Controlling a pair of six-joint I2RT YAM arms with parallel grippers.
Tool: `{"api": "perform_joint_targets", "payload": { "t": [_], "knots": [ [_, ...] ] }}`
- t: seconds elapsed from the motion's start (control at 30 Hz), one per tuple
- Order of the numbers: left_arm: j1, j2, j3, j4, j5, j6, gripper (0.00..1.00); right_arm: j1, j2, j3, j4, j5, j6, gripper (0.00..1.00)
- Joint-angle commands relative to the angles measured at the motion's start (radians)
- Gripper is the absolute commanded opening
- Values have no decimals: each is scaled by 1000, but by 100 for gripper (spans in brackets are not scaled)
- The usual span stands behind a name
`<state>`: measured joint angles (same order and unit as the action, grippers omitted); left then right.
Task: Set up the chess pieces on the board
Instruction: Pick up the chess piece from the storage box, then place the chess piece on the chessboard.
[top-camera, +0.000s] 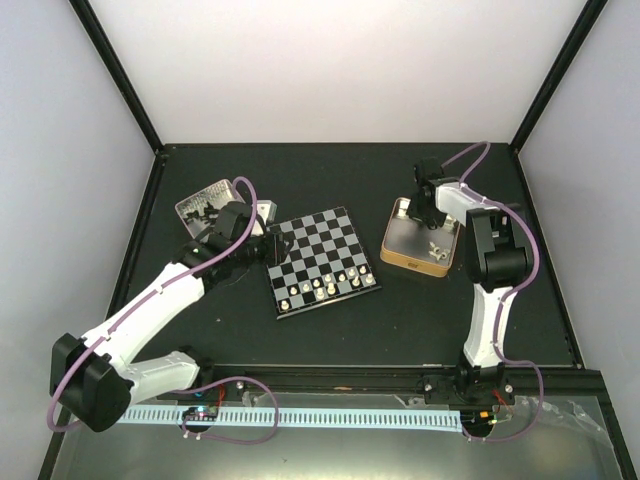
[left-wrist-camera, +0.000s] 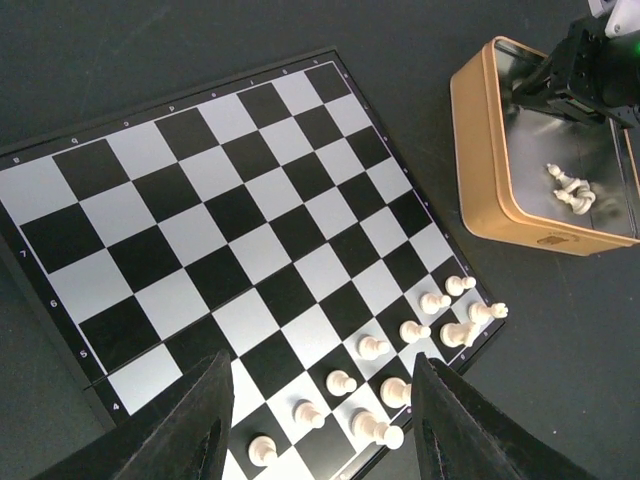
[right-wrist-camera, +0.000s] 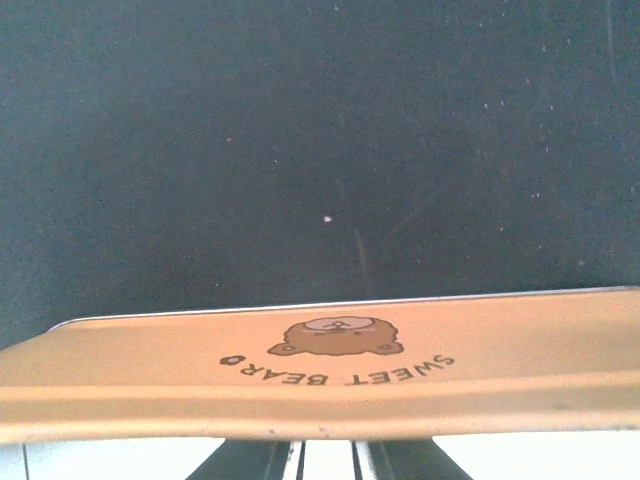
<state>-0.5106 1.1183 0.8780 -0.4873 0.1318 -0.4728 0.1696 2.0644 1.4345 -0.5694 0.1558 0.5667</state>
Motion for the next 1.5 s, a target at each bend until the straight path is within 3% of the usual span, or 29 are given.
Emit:
{"api": "perform_joint_targets", "payload": {
  "t": [0.0, 0.13, 0.27, 0.6, 0.9, 1.17, 1.47],
  "knots": [
    [6, -21, 0, 23, 11, -7, 50, -10, 24, 49, -42, 1, -26, 10],
    [6, -32, -5, 21, 9, -7, 50, -11, 31, 62, -53, -8, -42, 2],
    [6, -44, -9, 22, 6, -10, 51, -11, -1, 43, -46, -28, -57, 1],
    [8, -74, -33, 66, 32, -38, 54, -10, -290, -168, 30, -182, -79, 1],
    [11, -54, -50, 182, 211, -84, 59, -9, -515, -332, 163, -547, -87, 1],
    [21, -19, -91, 343, 390, -207, 61, 72, -566, -411, 339, -956, -115, 2],
    [30, 42, -120, 519, 529, -410, 64, 269, -530, -383, 419, -1098, -165, 2]
  ]
}}
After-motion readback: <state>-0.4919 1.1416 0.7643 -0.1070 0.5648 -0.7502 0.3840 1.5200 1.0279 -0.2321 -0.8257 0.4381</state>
